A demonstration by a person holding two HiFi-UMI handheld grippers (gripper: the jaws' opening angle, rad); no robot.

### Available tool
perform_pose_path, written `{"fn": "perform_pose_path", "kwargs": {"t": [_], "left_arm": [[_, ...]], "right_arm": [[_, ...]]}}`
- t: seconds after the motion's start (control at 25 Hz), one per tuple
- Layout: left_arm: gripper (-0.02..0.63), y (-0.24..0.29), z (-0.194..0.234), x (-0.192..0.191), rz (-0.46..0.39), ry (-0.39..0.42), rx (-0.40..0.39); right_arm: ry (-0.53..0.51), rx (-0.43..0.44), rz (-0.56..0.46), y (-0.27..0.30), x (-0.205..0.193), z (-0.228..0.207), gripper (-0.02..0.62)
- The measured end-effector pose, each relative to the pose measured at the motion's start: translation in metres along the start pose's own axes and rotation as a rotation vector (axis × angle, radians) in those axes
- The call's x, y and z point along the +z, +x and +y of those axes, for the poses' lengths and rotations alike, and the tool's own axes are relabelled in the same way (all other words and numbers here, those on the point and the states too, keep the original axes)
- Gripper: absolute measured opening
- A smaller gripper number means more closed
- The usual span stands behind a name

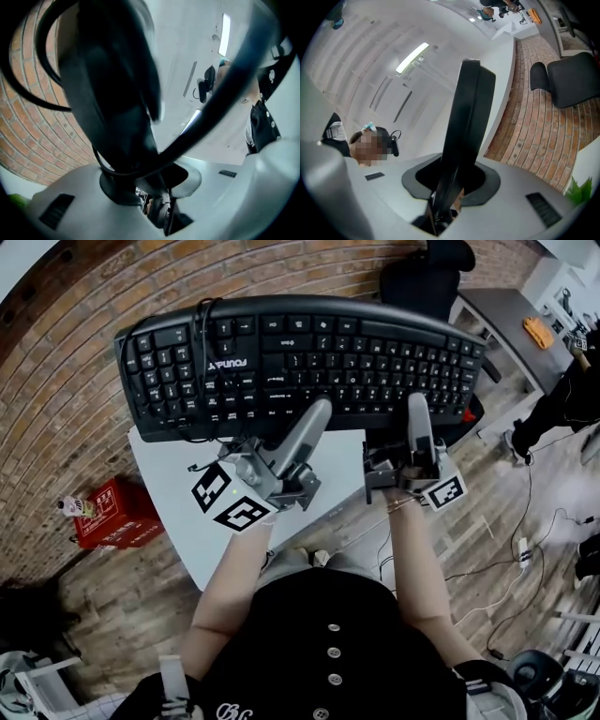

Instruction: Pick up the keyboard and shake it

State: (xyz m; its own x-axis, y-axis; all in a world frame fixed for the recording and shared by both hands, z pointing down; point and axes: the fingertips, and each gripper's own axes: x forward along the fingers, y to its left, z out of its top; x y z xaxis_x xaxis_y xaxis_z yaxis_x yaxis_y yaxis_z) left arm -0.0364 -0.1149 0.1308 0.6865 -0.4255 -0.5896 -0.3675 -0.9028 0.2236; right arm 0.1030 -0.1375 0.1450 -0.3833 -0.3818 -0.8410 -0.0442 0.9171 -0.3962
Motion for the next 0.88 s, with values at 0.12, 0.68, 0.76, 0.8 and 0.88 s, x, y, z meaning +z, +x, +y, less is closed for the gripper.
{"fn": "perform_pose_path", "kwargs": {"t": [0.12, 0.68, 0.76, 0.8, 0.88], "left_arm": [[0.120, -0.005, 0.004, -0.010, 0.007, -0.059, 0.024], [0.118, -0.033, 0.038, -0.056, 0.063, -0.306, 0.191], [0.118, -0.040, 0.038, -0.067, 0.072, -0.334, 0.210], [0.118, -0.045, 0.038, -0.074, 0.078, -0.349, 0.222], [0.118, -0.055, 0.039, -0.088, 0.093, -0.377, 0.249]], "right_arm": [[-0.007, -0.054, 0.005, -0.009, -0.002, -0.002, 0.109], [0.019, -0.328, 0.054, -0.051, -0.021, -0.031, 0.109], [0.025, -0.363, 0.065, -0.063, -0.024, -0.033, 0.109], [0.029, -0.381, 0.069, -0.070, -0.026, -0.034, 0.109], [0.039, -0.418, 0.074, -0.085, -0.031, -0.038, 0.109]]}}
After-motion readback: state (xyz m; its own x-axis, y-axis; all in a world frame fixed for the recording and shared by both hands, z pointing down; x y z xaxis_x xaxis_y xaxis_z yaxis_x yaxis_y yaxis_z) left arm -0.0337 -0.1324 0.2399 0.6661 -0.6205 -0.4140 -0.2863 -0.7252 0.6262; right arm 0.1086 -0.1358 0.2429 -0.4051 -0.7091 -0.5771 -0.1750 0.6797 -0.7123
